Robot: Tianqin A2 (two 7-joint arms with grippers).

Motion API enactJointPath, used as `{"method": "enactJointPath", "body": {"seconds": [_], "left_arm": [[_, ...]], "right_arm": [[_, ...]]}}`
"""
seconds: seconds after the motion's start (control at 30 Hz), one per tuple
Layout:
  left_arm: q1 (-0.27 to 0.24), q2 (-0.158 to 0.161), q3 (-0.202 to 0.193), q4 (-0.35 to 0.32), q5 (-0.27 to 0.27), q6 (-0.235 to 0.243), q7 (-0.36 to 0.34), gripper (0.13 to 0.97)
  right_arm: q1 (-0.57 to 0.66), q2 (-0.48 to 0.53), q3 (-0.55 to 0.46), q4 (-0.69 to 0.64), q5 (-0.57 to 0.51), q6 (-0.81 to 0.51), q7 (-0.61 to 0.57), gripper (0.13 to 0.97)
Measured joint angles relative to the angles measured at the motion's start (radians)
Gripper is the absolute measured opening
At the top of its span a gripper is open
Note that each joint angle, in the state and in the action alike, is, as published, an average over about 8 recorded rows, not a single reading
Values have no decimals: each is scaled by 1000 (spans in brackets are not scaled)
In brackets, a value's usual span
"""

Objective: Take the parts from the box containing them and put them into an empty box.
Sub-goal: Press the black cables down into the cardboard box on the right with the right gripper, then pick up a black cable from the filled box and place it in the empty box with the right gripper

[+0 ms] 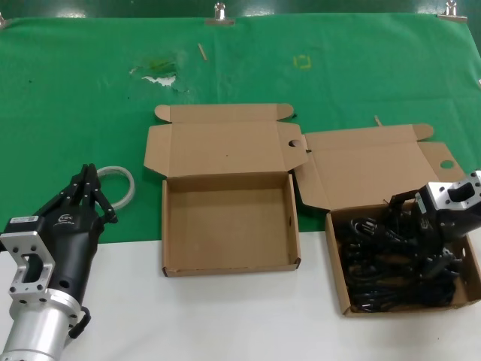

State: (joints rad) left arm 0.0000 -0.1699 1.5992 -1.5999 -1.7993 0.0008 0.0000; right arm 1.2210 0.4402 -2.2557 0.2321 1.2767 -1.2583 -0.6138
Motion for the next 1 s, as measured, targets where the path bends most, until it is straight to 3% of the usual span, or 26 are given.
{"method": "enactJointPath", "body": {"seconds": [0.17, 0.43, 0.73, 1.0], "left_arm": [[0, 0, 0, 0, 0, 0, 0, 156], [0, 0, 0, 0, 0, 0, 0, 156], [0, 0, 0, 0, 0, 0, 0, 156], [0, 0, 0, 0, 0, 0, 0, 156]], "right_arm": [[7, -3, 6, -10, -6, -1, -2, 665], [8, 4, 17, 9, -11, -12, 12, 447], [-14, 44, 24, 125, -12, -53, 81, 280], [-35, 83, 33, 238, -5, -88, 146, 244]]}}
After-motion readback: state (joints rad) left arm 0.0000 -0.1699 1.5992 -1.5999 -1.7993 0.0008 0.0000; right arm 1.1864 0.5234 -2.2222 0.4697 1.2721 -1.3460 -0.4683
